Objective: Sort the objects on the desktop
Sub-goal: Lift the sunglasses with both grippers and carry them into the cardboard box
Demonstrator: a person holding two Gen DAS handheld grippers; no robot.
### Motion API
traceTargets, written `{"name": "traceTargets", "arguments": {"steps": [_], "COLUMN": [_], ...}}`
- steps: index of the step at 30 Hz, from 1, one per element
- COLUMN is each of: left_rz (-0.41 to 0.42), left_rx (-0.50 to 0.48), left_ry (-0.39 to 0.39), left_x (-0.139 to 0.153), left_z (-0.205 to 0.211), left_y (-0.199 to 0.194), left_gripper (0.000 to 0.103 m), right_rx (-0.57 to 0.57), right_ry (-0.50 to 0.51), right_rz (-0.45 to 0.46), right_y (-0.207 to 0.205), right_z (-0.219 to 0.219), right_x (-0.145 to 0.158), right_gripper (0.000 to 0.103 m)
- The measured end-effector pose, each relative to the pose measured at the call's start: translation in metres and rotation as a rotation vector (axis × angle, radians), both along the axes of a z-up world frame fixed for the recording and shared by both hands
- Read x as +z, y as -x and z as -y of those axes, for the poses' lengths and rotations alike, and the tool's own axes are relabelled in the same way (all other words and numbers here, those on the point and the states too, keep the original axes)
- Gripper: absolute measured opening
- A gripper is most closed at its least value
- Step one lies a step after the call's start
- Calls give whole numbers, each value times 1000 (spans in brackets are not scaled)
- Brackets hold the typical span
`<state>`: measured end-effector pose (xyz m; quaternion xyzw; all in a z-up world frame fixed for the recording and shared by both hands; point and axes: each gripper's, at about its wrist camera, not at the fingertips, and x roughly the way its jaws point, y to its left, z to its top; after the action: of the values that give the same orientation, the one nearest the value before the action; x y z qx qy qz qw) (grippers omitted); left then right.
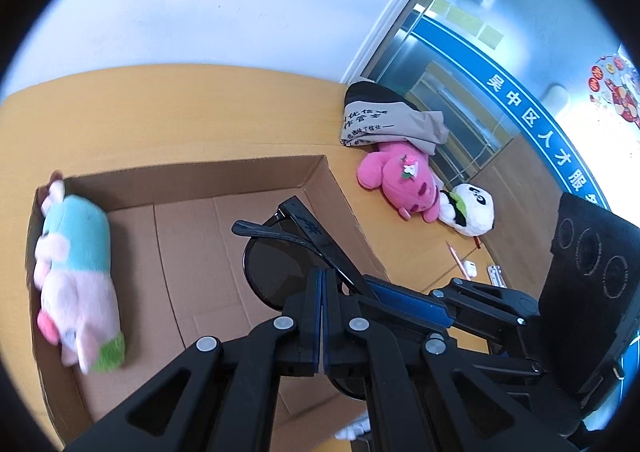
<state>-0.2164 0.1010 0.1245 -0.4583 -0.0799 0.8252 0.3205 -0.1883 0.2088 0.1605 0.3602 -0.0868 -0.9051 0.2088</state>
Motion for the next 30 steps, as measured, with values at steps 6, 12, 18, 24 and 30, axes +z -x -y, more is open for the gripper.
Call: {"name": "traceTargets", "arguments": {"steps": [6, 12, 18, 24, 30], "left_rz": [41, 121, 223, 317, 314], "left_rx": [-7, -11, -27, -50, -24], "left_ry": [22, 41, 72, 92, 122], "left_x": [-14, -52, -110, -159, -161], "left_z": [-16, -32, -50, -67, -62], "left_y": [54, 113, 153, 165, 164], "left_gripper": [0, 0, 0, 0, 0], "right_rx": [-47, -101, -177, -243, -260], "right_ry": [15, 11, 66, 28, 2], "right_rz": [39, 114, 260, 364, 384], "right_y": [49, 107, 155, 170, 171], "right_z": [-16, -32, -55, -66, -73], "right_x": [-8, -40, -106, -158, -170], "right_gripper": [14, 14, 14, 13, 14]}}
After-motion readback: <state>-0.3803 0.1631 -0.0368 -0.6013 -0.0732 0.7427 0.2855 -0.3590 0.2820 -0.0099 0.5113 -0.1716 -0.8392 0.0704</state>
